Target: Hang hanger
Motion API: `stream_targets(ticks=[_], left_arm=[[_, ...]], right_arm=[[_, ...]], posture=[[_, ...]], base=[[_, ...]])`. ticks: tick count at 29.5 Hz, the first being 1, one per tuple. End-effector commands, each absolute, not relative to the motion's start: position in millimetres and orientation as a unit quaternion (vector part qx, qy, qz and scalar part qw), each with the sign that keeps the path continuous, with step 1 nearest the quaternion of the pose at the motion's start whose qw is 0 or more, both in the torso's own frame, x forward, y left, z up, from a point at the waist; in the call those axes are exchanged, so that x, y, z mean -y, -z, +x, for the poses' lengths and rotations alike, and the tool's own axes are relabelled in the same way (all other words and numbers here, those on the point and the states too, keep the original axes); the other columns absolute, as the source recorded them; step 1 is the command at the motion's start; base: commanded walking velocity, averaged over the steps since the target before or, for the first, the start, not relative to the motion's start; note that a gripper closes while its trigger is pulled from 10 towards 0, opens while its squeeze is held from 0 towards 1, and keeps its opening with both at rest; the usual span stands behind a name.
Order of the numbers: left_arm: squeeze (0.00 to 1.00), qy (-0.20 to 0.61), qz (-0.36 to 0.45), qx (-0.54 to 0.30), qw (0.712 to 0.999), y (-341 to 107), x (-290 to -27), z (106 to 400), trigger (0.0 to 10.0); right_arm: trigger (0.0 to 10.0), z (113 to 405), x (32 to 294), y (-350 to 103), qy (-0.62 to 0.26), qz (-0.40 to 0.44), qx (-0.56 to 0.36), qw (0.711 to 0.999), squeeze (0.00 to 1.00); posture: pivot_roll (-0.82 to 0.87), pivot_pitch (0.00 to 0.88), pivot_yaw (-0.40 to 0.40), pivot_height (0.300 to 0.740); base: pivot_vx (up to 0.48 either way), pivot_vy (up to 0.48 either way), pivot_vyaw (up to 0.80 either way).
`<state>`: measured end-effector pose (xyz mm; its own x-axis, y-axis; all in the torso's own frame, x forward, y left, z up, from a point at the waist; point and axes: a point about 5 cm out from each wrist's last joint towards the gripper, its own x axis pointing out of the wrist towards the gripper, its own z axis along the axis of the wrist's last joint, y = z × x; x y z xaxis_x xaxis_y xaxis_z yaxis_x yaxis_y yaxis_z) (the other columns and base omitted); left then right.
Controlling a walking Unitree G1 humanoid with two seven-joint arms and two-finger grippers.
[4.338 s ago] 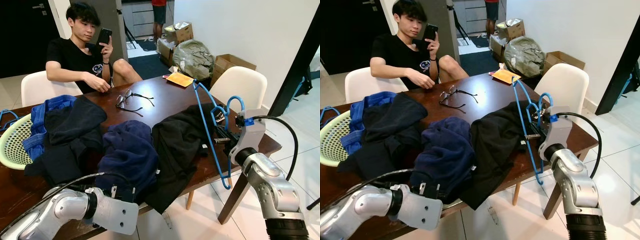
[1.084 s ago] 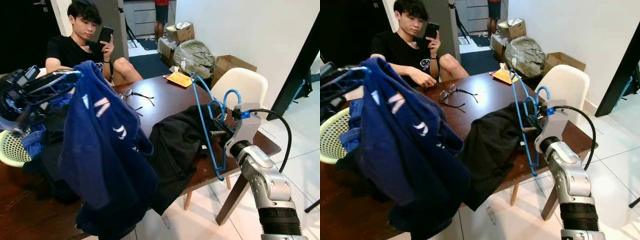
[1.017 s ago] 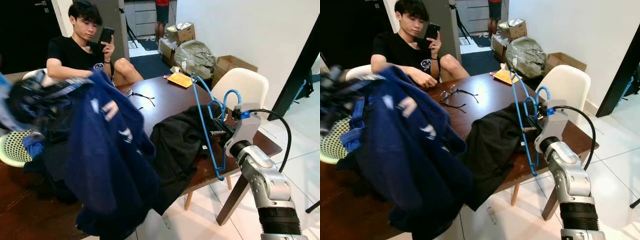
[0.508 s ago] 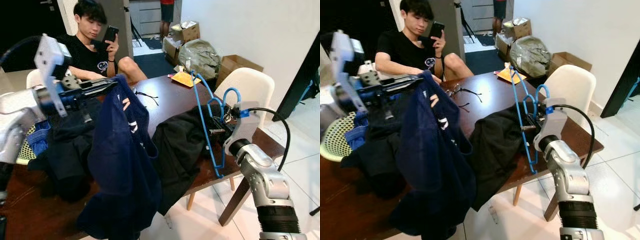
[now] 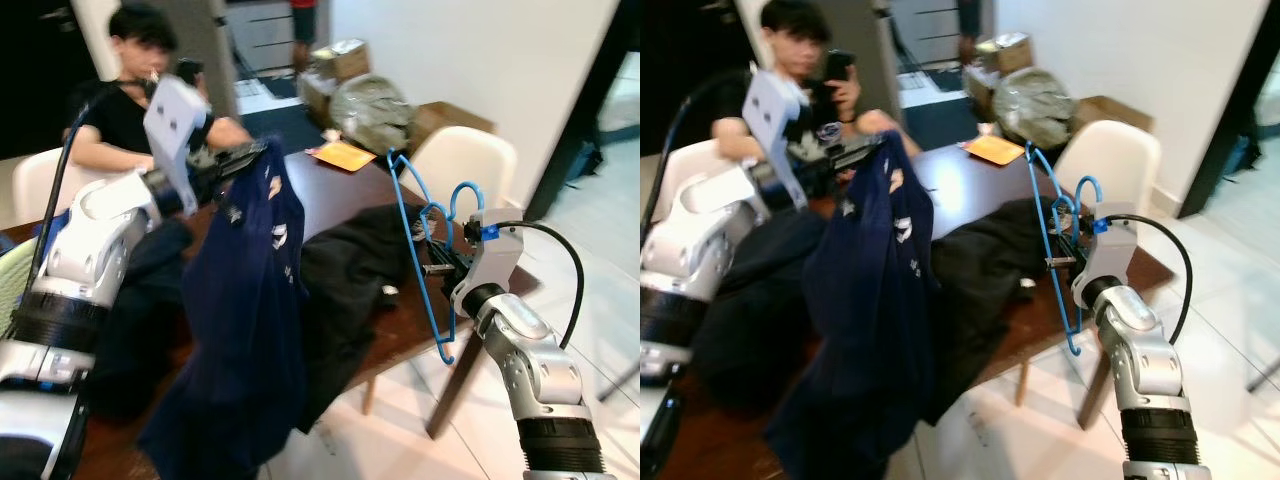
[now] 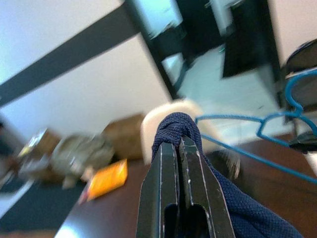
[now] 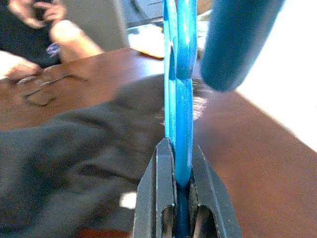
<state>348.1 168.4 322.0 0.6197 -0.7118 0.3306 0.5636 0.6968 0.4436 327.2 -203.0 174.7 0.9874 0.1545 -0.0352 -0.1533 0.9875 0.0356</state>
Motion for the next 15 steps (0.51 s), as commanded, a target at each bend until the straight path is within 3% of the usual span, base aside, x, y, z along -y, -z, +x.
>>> stream_targets(ticks=[1,4,11,15], left_arm=[[0.00,0.358,0.138,0.277,0.881,-337,-166,346,10.0],[0.00,0.334,0.107,0.308,0.885,-365,-172,343,10.0],[0.00,0.310,0.099,0.298,0.897,-363,-179,343,10.0],[0.00,0.291,0.092,0.295,0.905,-352,-186,337,10.0]], right_arm=[[10.0,326,204,-172,-0.075,0.006,-0.027,0.997,0.00],[10.0,325,202,-172,-0.078,0.012,-0.023,0.997,0.00],[10.0,324,198,-172,-0.085,0.018,-0.019,0.996,0.00],[10.0,323,194,-171,-0.095,0.019,-0.020,0.995,0.00]], posture=[[0.02,0.000,0.047,0.740],[0.03,0.000,0.048,0.740],[0.04,0.000,0.045,0.740],[0.04,0.000,0.035,0.740]], base=[[0.000,0.000,-0.80],[0.000,0.000,-0.27],[0.000,0.000,0.00],[0.480,0.000,0.00]])
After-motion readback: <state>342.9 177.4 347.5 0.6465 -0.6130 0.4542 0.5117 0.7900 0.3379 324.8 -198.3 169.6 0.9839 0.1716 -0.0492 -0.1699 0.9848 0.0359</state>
